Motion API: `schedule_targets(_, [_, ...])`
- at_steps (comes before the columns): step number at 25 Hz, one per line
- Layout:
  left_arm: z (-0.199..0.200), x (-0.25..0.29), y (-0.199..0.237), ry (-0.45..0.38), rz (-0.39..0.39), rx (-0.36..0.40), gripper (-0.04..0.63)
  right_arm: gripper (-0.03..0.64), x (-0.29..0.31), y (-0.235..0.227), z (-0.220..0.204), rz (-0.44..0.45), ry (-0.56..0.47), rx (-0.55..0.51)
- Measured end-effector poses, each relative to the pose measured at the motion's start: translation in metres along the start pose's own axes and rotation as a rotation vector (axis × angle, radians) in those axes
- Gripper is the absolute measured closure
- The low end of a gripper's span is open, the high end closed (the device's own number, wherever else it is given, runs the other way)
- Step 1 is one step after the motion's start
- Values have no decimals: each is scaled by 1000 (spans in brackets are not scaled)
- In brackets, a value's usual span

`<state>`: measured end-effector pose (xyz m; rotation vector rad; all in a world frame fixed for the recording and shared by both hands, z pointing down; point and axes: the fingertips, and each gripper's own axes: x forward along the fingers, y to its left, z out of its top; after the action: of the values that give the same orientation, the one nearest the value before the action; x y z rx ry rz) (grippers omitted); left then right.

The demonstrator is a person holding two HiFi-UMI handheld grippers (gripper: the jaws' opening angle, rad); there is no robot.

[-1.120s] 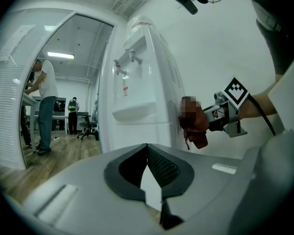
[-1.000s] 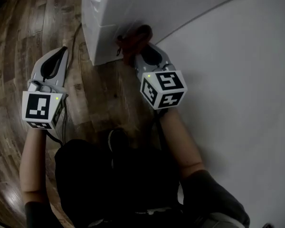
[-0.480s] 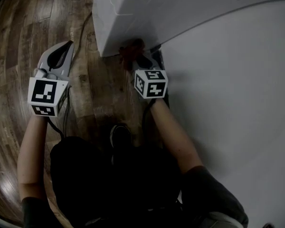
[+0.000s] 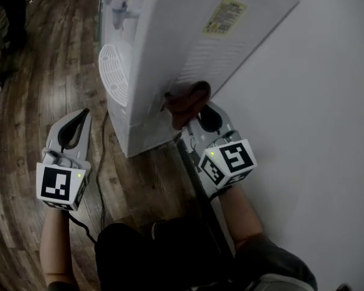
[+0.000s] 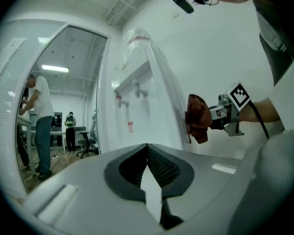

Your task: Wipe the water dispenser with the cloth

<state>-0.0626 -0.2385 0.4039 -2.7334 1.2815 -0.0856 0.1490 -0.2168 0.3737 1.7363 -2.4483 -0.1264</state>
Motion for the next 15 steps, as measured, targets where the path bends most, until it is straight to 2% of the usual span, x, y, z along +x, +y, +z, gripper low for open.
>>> schedule_targets(2, [65,3,5,-73,-6,-4,575,555,-1,-3,96,-3,-151,-60])
schedule_targets(4, [128,12,17,-153,-4,41,575,555,-1,-8,183,-20,-280,-125])
schedule_targets(7, [195,7,23,-246,16,135,575,555,-5,-1,270,-3,-364,-183])
schedule_targets(9, [216,2,24,-276,35,174,575,555,-1,11,293,41,-353,-196])
schedule_targets(11, [219,1,24,-286,43,178,575,555,6,21,300,72,-334,-201])
schedule_targets(13, [207,1,23,-277,45,166,575,555,7,29,292,73,-319,-228])
schedule_targets(15, [178,1,21,-228,43,148,575,555,7,42,262,102,-260,-247])
